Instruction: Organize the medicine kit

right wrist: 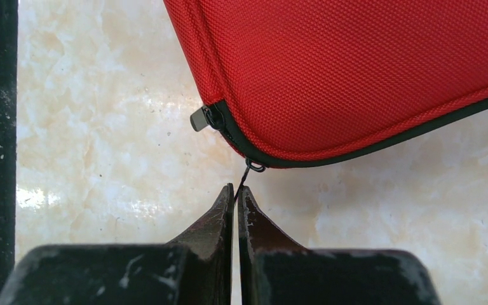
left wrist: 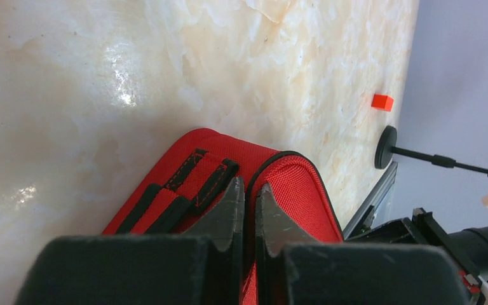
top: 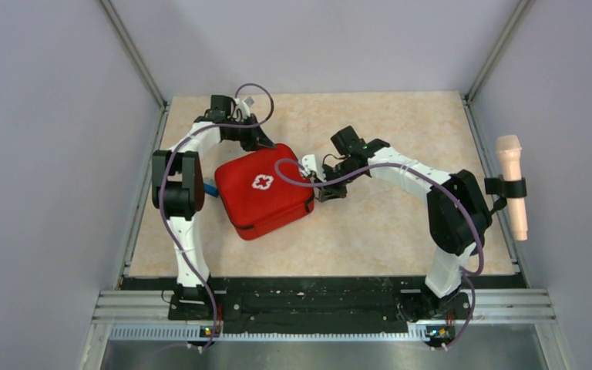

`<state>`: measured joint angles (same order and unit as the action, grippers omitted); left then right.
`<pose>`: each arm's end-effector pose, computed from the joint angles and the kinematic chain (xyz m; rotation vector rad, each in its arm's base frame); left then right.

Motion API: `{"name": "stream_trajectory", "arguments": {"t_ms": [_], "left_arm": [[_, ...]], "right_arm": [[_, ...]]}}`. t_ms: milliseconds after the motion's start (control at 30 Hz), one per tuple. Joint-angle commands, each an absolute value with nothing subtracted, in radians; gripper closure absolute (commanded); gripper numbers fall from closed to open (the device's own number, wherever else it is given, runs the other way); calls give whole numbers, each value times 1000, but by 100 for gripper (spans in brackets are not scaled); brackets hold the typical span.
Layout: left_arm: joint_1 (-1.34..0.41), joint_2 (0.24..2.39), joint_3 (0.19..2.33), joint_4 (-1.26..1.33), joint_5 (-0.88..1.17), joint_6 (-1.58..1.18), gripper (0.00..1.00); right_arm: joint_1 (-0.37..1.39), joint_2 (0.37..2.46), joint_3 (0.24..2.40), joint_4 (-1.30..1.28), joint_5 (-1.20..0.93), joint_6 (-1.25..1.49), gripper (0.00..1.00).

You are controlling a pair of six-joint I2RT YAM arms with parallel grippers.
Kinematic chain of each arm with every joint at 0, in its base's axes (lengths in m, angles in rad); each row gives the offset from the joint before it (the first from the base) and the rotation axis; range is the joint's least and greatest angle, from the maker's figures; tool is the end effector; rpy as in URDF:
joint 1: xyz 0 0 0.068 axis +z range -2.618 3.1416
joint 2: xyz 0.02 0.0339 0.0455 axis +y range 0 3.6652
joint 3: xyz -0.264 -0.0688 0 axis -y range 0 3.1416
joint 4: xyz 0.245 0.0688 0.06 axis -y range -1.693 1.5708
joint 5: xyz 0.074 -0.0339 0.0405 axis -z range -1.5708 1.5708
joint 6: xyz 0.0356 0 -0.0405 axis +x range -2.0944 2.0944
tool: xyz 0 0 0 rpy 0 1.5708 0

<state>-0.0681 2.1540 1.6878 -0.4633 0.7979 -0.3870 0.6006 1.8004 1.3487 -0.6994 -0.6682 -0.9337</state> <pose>0.4675 -0.0574 0.1981 -0.0502 2.4682 -1.1872 0.2913 0.2263 0.2245 -1.8827 1.6844 0.7734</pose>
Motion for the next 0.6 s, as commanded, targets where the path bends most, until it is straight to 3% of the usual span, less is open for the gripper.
{"name": "stream_trajectory", "arguments": {"t_ms": [0, 567], "left_arm": [[-44, 2106, 1639, -344, 428, -499, 100], [-104, 2168, 1675, -287, 398, -544, 100]], "right_arm": [[632, 1792, 1343, -791, -775, -870, 100], [635, 1833, 1387, -876, -847, -979, 100]]}}
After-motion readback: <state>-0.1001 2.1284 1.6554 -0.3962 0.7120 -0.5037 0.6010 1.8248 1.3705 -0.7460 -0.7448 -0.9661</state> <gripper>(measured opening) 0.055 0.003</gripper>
